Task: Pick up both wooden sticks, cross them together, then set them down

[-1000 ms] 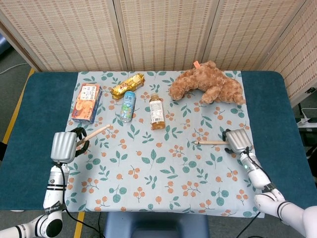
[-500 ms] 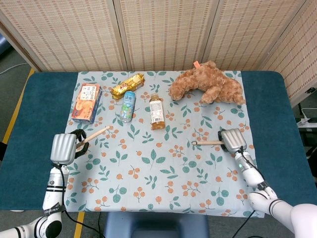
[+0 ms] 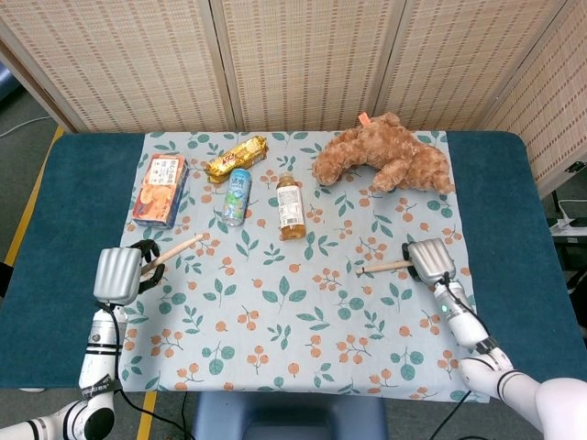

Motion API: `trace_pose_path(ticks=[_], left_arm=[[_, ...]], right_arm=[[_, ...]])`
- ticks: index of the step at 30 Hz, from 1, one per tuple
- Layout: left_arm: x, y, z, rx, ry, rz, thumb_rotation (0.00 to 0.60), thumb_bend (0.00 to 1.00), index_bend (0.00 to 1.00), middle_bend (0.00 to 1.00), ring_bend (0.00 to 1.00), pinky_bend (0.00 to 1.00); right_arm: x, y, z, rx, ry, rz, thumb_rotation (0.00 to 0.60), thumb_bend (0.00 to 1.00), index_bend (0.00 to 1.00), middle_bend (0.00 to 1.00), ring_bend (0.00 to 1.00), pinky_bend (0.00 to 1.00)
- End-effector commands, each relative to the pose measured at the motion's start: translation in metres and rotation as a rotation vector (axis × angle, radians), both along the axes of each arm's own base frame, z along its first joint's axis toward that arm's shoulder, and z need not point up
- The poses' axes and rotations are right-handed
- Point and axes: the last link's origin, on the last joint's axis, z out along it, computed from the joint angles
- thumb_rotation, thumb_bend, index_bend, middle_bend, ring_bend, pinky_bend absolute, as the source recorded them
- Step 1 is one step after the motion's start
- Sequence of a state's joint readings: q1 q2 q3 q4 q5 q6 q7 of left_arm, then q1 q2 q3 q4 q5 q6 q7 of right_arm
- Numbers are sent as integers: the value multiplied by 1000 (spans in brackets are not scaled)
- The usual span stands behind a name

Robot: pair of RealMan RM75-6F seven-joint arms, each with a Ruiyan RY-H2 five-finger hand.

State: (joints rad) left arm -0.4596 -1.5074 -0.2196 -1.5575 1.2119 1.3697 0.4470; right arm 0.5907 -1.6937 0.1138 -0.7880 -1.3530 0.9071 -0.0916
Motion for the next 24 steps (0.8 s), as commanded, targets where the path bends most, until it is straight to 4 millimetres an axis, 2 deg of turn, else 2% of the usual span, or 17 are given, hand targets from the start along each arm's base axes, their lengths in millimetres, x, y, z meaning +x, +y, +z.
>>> trace_pose_path(ticks=[1,7,12,16,23,24], left_arm=[[0,-1,0,1,-2,0,600,380,692,865,923,1000],[-3,-1,1,0,10,6,600,381,691,865,924,1000],[-8,5,4,4,23,23,600,378,691,866,923,1000],[-10,14,8,10,36,30,600,379,693,867,927,1000],[-6,36,11,9,47,43,600,378,694,871,933,1000],[-6,36,11,9,47,43,600,379,694,871,933,1000]], right_arm=[[0,0,2,-13,14,0,600,424,728,568,916,1000],[-1,1,8,-39,23,-2,600,443,789,615,923,1000],[12,7,22,-70,-35,42,600,445,815,629,924,1000],[33,18,43,-97,-116,101,600,445,822,634,924,1000],[86,41,81,-133,-250,237,600,445,829,639,924,1000],[86,41,81,-133,-250,237,600,445,829,639,924,1000]])
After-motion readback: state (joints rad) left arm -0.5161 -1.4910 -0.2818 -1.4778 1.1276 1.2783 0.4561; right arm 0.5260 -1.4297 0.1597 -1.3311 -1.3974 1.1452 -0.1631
